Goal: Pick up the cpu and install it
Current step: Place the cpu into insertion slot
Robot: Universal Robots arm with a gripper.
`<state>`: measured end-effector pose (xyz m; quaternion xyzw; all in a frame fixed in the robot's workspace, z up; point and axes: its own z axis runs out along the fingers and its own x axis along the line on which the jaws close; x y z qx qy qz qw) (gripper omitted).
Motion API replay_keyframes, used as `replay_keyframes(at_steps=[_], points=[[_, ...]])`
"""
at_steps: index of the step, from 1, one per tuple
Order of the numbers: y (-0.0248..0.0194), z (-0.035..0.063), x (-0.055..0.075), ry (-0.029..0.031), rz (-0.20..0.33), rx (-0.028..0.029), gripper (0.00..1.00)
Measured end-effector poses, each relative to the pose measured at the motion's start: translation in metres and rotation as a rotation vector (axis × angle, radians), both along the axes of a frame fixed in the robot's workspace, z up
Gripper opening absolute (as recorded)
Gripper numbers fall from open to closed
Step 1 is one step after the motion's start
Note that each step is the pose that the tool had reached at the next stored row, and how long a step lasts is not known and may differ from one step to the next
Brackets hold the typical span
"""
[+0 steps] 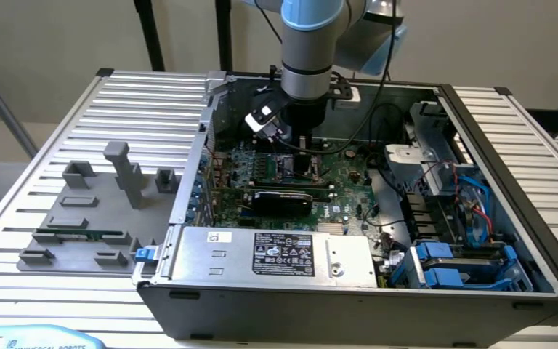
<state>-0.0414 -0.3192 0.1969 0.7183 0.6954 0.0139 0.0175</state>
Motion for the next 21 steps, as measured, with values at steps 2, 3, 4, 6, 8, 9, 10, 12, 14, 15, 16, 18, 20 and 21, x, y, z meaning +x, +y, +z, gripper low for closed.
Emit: replay_keyframes(at_steps=[2, 3, 4, 6, 8, 9, 10, 12, 14, 15, 16, 18, 20, 21], points=[[0.0001, -0.0003, 0.0, -0.0001, 0.0, -0.0005, 0.55], [0.0002, -0.0004, 0.0, -0.0001, 0.0, -0.0007, 0.55], [0.0002, -0.0005, 0.0, -0.0001, 0.0, -0.001, 0.55], [0.0002, -0.0007, 0.0, -0.0001, 0.0, -0.0016, 0.55], [0.0002, -0.0009, 0.0001, -0.0001, 0.0, -0.002, 0.55], [0.0002, -0.0009, 0.0002, 0.0, 0.0, -0.0022, 0.55], [0.0002, -0.001, 0.0003, 0.0, -0.001, -0.0025, 0.55], [0.0002, -0.0011, 0.0005, -0.0001, -0.002, -0.0031, 0.55], [0.0002, -0.0012, 0.0006, 0.0, -0.004, -0.0037, 0.55], [0.0002, -0.0012, 0.0006, -0.0001, -0.004, -0.0039, 0.55], [0.0002, -0.0013, 0.0006, -0.0001, -0.004, -0.0042, 0.55], [0.0002, -0.0014, 0.0006, -0.0001, -0.005, -0.0046, 0.55], [0.0002, -0.0014, 0.0006, -0.0001, -0.006, -0.0048, 0.55], [0.0002, -0.0014, 0.0006, -0.0001, -0.006, -0.0049, 0.55]])
